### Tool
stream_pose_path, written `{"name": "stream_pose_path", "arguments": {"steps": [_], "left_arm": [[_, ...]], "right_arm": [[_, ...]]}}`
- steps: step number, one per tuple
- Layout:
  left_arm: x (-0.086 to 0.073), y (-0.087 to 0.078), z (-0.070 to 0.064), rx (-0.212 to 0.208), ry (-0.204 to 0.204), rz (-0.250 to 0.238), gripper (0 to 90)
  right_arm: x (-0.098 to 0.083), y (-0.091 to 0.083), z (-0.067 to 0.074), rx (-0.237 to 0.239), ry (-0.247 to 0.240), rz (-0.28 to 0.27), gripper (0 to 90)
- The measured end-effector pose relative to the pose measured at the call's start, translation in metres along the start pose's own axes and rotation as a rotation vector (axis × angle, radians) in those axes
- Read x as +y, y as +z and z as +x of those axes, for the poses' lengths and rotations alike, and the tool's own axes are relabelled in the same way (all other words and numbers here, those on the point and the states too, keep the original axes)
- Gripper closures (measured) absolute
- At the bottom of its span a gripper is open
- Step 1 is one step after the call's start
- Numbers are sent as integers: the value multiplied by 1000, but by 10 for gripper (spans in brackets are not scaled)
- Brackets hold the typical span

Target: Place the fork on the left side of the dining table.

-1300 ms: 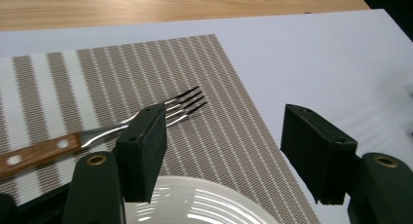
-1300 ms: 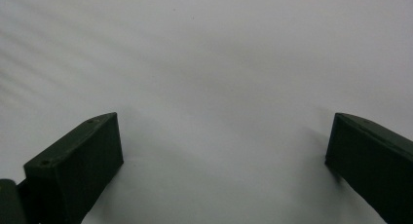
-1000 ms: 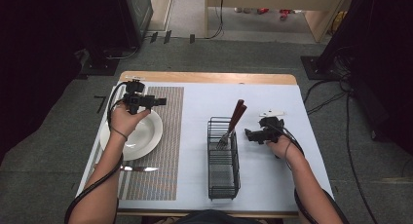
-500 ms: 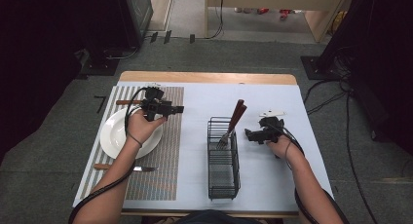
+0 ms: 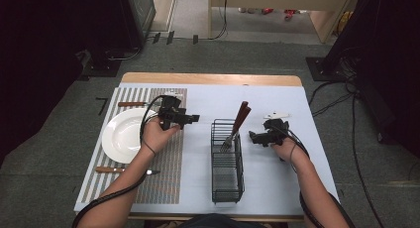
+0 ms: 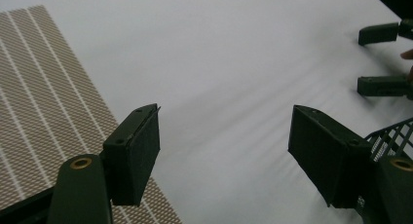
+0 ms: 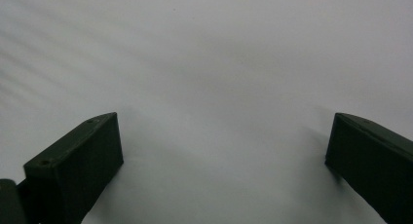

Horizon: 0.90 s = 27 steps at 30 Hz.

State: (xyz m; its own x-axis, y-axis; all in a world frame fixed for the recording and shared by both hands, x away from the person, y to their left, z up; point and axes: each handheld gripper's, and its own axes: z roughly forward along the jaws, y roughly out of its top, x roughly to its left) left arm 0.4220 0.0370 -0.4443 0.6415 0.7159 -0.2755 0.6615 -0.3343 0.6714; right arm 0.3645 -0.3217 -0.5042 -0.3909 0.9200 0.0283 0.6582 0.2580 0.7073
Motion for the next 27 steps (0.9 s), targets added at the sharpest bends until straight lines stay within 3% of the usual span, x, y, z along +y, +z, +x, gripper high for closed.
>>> {"name": "stream_pose_path", "arguments": {"steps": [3,7,16,27], "left_arm": [[-3,7,-5,-10,-3,6,256],[-6,17,-13,4,25,21,253],[-17,42,-25,-5,56,87,251],[-20,46,-26,-13,67,92,203]], "right_arm": [[0,0,0,0,0,0,0],[0,0,0,0,0,0,0],[0,0,0,0,0,0,0],[0,0,0,0,0,0,0]]}}
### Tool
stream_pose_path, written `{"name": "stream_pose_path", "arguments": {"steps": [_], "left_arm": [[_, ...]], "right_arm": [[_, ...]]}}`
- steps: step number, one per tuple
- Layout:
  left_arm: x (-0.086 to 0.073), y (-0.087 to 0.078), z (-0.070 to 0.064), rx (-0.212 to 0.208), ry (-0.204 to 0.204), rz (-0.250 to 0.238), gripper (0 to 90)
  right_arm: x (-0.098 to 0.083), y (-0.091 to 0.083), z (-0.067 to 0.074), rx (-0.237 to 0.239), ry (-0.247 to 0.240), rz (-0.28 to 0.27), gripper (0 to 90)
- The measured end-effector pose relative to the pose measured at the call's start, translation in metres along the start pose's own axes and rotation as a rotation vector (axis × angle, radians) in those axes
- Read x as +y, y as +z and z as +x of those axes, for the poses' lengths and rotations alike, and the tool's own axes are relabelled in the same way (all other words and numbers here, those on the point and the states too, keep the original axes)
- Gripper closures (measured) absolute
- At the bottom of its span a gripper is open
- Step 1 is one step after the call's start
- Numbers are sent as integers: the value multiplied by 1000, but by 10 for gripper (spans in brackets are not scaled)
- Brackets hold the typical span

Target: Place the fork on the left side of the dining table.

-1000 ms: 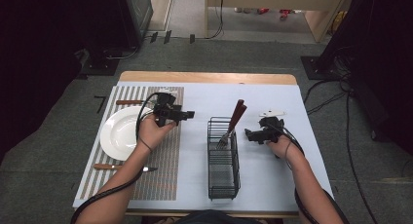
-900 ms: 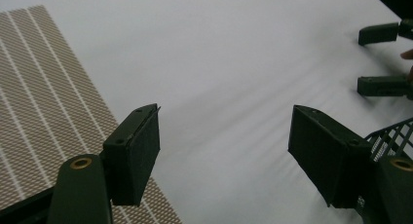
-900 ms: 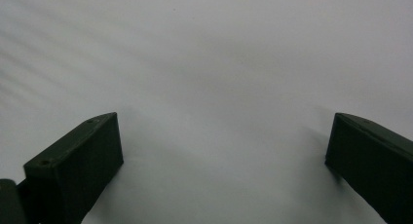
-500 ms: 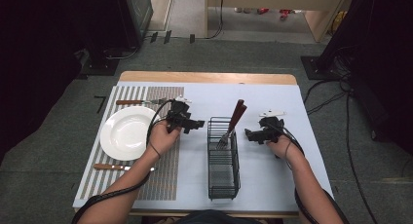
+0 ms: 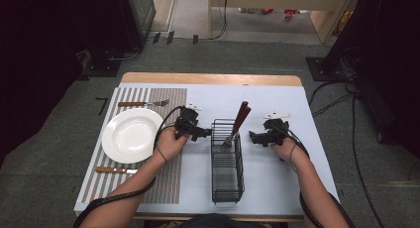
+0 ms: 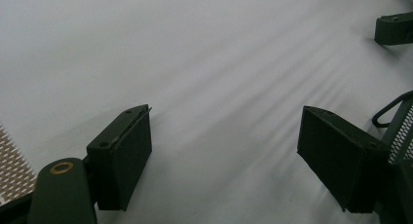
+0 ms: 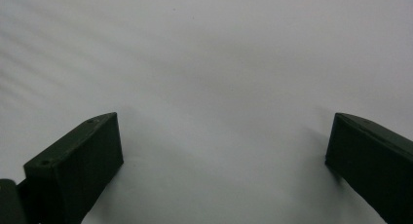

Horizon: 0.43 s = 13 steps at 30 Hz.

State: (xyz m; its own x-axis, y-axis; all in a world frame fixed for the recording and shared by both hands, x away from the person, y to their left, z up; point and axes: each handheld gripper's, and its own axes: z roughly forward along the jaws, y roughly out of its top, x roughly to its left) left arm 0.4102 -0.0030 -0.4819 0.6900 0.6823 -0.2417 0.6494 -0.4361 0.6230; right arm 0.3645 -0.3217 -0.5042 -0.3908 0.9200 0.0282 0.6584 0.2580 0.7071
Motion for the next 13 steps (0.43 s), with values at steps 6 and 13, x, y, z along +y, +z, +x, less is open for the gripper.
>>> {"name": "stream_pose_path", "arguments": {"steps": [6,13], "left_arm": [[0,0,0,-1,-1,0,203],[0,0,0,-4,1,-1,197]], "right_arm": [[0,0,0,0,0,0,0],[0,0,0,0,0,0,0]]}}
